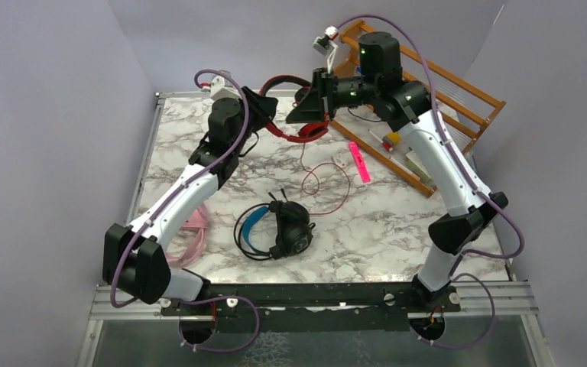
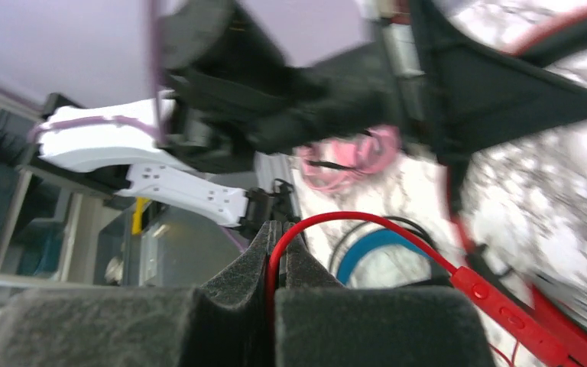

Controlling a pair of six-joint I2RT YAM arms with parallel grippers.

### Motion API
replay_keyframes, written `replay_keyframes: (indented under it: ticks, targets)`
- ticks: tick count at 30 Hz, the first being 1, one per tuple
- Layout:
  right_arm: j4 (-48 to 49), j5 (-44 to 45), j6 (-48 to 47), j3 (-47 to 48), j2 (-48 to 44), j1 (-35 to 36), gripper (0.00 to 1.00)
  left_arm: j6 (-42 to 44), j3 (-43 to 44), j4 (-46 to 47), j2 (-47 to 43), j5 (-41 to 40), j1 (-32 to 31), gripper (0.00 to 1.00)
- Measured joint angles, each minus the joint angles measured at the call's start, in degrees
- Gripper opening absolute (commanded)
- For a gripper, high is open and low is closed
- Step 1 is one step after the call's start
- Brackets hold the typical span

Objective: Wrap the headphones
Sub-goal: Wrap the headphones cable around the headphones.

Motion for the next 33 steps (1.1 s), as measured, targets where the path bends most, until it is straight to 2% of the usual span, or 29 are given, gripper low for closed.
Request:
replay_keyframes:
  ticks: [8,14,20,25,31,33]
  targets:
    - [4.5,-0.1,4.0,2.3,3.5,7.4,0.00,-9.6,1.6,5.3,8.6,-1.3,0.0,0.00]
    - [5.3,0.9,4.1,-4.6,3.9,9.4,0.01,-16.2,6.2,6.8,12.8,-1.9,0.0,0.00]
    - [6.1,1.3,3.7,-6.6,4.5,9.8,0.01,-22.9,9.6,10.0,13.7,-0.2,0.9,0.00]
    - [7.1,3.1,2.0,-15.0,2.6,10.1,0.00,-29.4,10.1,12.0,14.4,3.8,3.8,0.00]
    - [7.4,10.8,-1.8,-25.8,-3.0,10.2,0.01,-38.6,10.1,16.0,17.6,9.1,7.2,0.00]
    - [10.2,14.6,-3.2,-30.6,-6.5,10.2,0.01,-42.6,10.1,18.3,19.0,11.8,7.7,0.00]
